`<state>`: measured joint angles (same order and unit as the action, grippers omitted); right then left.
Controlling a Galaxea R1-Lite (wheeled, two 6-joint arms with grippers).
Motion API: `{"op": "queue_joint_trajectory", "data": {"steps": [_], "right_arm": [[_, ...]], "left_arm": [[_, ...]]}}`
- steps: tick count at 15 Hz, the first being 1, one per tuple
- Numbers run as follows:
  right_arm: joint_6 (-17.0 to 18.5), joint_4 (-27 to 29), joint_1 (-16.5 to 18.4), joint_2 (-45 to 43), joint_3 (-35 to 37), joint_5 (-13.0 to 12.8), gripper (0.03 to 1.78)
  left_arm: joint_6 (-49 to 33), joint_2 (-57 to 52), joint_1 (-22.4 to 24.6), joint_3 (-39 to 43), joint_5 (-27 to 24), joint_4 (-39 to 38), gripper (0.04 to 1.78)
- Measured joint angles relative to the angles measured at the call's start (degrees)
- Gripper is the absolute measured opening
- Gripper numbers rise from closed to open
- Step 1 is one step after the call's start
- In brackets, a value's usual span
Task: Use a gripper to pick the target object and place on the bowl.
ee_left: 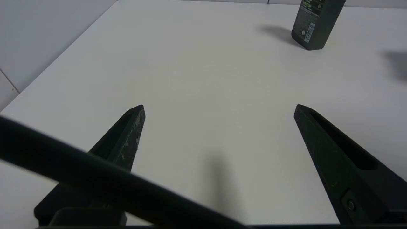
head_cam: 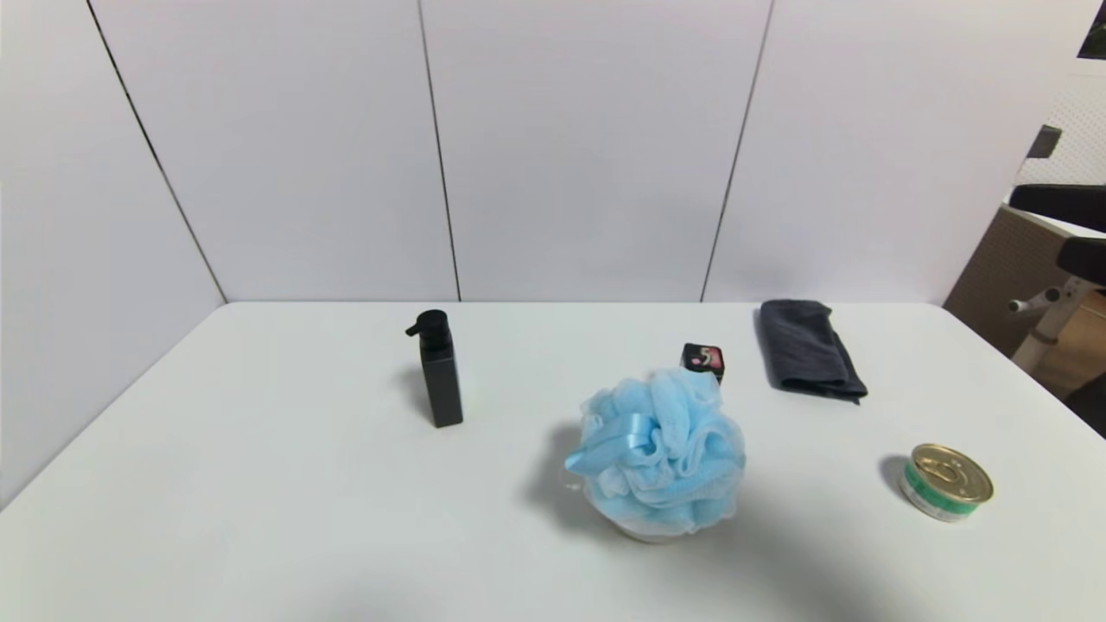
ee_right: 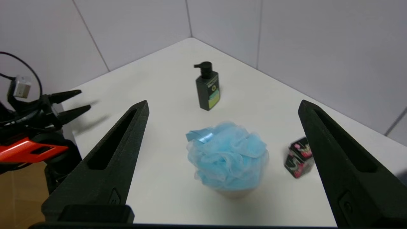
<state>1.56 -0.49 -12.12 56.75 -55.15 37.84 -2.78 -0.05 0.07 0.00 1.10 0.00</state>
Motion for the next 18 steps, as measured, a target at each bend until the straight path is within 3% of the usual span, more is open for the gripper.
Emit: {"op": "queue_joint_trajectory", "data": {"steps": [3,5,7,9,11,12,13,15,16,18], "right_arm": [[-0.90,1.39,6.64,-4.82,4.07,-0.39,1.65],[-3.82,1.61,9.75,-8.66,8.85,-4.07,1.67],[-9.50,3.49,11.35,-13.36,15.76,-13.57,1.68],[-15.18,7.46,11.76,-19.76,23.08,-27.81,1.68],[-16.63,10.87,11.76,-27.04,30.76,-38.78,1.69],[-15.99,11.59,11.72,-30.84,34.40,-42.06,1.69],[-14.98,11.92,11.65,-35.00,37.85,-43.74,1.69],[-13.24,12.30,11.61,-42.50,43.93,-43.65,1.69],[-12.53,12.08,11.68,-45.78,46.08,-42.61,1.69],[-11.36,9.14,11.81,-51.35,50.19,-37.62,1.69]], "left_arm": [[0.00,0.00,0.00,0.00,0.02,0.00,1.69],[0.02,0.00,0.00,0.00,0.02,0.00,1.69],[0.00,0.00,0.00,0.00,0.02,0.00,1.69],[0.02,0.00,0.00,0.00,-0.02,0.00,1.69],[0.02,0.00,0.00,0.00,0.00,0.00,1.69],[0.00,0.00,0.00,0.00,0.02,0.00,1.69],[0.00,0.00,0.00,0.00,0.02,0.00,1.69],[0.00,0.00,0.00,0.00,0.02,0.00,1.69],[0.00,0.00,0.00,0.00,0.00,0.00,1.69],[0.00,0.00,0.00,0.00,-0.02,0.00,1.69]]}}
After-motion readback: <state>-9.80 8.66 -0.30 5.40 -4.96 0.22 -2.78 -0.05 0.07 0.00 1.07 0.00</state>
